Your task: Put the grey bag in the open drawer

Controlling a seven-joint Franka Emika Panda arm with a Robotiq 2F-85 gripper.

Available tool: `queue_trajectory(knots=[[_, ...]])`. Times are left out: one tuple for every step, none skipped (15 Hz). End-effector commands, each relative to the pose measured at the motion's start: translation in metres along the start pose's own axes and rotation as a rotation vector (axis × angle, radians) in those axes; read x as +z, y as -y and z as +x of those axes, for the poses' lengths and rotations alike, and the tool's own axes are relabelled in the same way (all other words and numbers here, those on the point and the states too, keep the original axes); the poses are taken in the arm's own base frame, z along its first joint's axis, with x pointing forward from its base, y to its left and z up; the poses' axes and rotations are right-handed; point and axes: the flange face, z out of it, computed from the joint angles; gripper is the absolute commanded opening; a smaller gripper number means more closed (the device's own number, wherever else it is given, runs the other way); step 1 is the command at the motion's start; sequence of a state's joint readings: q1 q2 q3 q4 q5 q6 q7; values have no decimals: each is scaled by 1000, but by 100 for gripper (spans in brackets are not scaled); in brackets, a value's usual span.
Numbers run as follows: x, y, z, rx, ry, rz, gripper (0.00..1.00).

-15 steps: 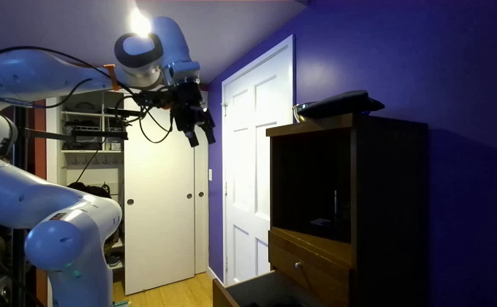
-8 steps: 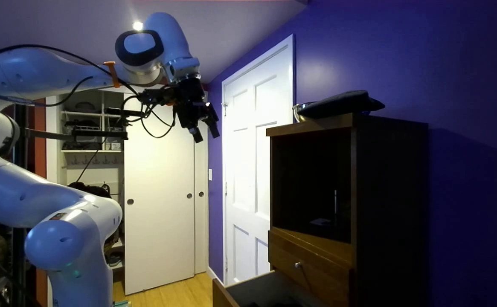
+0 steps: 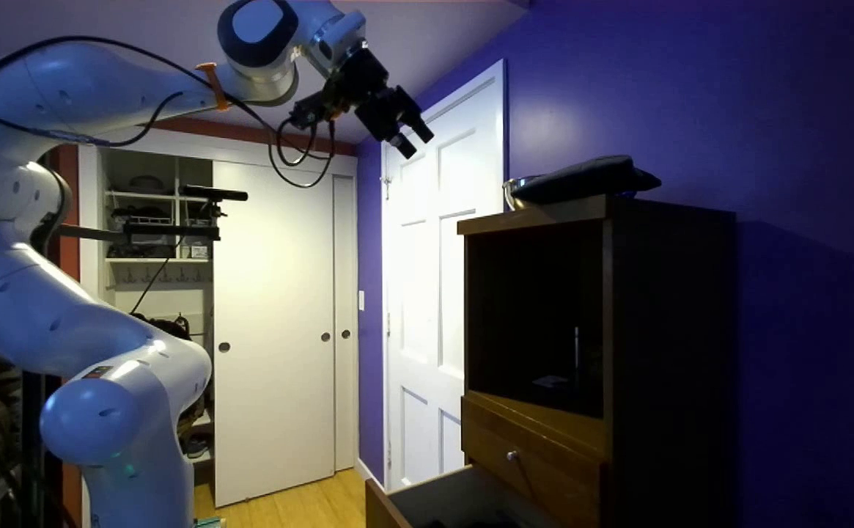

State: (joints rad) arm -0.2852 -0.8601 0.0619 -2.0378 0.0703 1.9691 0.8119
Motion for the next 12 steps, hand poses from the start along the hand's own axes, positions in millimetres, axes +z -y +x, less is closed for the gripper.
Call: queue_trajectory(knots=[[4,7,13,25,1,0,100],[9,11,21,30,6,-4,100],[15,12,22,29,14,-11,100],[17,12,21,28,17,-14,100],[15,12,20,26,15,-12,100],[11,11,18,24,10,-7,100],[8,11,17,24,6,-2,100],[22,13,19,66,-2,-6,100],[37,14,29,114,-6,27,100],[46,15,38,134,-16,58,100],[60,15,51,166,-22,78,100],[73,16,62,186,-20,100,100]])
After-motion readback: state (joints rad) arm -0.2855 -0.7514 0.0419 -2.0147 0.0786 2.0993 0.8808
